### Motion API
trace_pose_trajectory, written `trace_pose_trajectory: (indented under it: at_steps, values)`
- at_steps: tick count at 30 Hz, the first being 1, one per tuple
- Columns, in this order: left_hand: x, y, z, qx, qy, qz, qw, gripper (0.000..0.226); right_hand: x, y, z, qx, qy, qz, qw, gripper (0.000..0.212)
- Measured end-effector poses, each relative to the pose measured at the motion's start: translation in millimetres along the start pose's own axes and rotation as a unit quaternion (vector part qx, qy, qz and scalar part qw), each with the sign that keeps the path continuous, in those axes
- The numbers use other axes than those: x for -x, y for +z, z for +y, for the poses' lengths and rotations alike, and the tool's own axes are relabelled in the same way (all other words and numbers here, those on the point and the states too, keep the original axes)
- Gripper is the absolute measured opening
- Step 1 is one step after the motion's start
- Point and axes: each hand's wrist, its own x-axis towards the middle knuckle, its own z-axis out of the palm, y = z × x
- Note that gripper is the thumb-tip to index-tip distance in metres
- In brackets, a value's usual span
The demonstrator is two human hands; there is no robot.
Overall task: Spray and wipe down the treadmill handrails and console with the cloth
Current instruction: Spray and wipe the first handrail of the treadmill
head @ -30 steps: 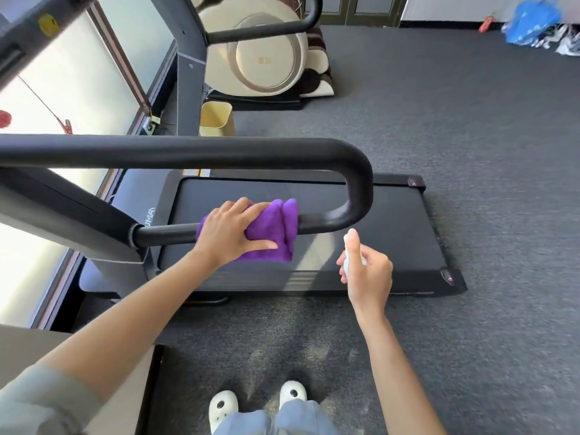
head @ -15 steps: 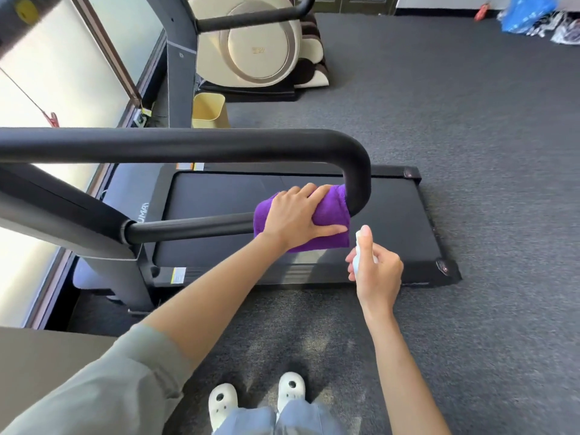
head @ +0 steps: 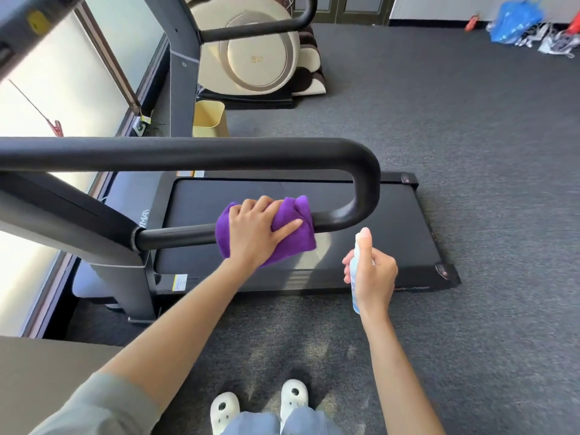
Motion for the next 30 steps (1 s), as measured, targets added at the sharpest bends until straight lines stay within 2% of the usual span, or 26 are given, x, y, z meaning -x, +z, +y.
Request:
trace_pose_trajectory:
  at_steps: [4,7,9,11,13,16,19,22,26,30]
  values:
    - [-17.8,8.7,64.5,0.029,0.021,-0.016,0.999,0.066,0.4,-9.7,-3.2,0.001,-0.011,0.009,1.0,0.07]
    - [-23.7,8.7,95.9,0.128,-0.029,0.03,0.991,0.06,-2.9,-19.1,-3.5,-0.004,-0.007,0.022,1.0,0.071]
    - [-23.8,4.3,98.1,0.234,-0.062,0.066,0.968,0.059,-5.5,-23.8,-3.3,-0.004,-0.005,0.024,1.0,0.071]
    - [-28.5,-10.6,100.2,0.369,-0.092,0.084,0.921,0.057,-7.9,-26.5,-2.9,-0.004,-0.006,0.021,1.0,0.071]
    - [-35.3,-23.9,104.2,0.413,-0.101,0.123,0.897,0.053,-9.5,-27.0,-2.3,-0.002,-0.007,0.018,1.0,0.073]
    - [-37.6,-22.4,110.4,0.378,-0.068,0.112,0.916,0.054,-11.4,-26.4,-1.0,0.006,-0.012,0.015,1.0,0.078]
    - [-37.5,-1.8,112.4,0.328,-0.027,0.076,0.941,0.065,-12.6,-28.4,1.6,0.012,-0.018,0.015,1.0,0.078]
    - [-37.8,16.2,106.3,0.251,0.018,0.079,0.965,0.078,-14.5,-31.5,5.5,0.016,-0.013,0.017,1.0,0.076]
    - [-37.2,17.6,91.9,0.2,0.059,0.026,0.978,0.088,-14.9,-31.4,8.8,0.029,-0.017,0.014,0.999,0.072]
    - [-31.3,9.8,65.1,0.072,0.086,-0.013,0.994,0.087,-12.6,-26.3,7.5,0.026,-0.012,0.007,1.0,0.069]
